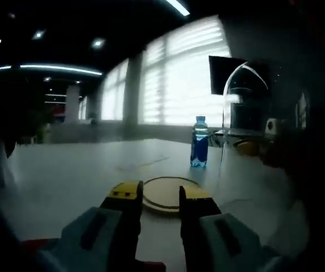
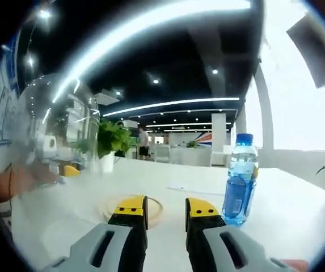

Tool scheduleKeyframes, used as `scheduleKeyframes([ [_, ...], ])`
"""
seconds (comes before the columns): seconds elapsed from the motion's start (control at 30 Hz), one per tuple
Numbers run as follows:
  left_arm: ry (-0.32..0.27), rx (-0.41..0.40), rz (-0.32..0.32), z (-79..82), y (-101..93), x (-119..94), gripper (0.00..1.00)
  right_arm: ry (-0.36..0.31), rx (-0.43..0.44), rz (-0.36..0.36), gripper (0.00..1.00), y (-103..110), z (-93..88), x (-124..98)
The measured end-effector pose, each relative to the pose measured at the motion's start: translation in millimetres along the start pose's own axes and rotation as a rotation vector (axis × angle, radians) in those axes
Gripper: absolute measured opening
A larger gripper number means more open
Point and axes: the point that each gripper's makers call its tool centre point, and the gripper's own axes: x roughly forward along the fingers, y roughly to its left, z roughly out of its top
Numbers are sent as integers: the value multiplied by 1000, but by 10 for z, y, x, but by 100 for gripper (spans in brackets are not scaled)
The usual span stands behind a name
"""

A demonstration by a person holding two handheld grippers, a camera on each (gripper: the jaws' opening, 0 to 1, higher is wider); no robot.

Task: Open the cover put in the Mizone put the cover back on

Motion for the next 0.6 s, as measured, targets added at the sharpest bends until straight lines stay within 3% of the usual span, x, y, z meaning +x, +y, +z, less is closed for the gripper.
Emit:
scheduleKeyframes([
  [0.23,-60,-61,4,78,-66,-32,20,3,-20,-55,19,-96,23,6],
  [0.4,-8,-22,21,-47,-84,-7,20,9,-41,-77,19,-124,18,15],
  [0.6,-9,-13,-1,-39,-172,23,20,-5,-20,-61,18,-151,-119,83],
])
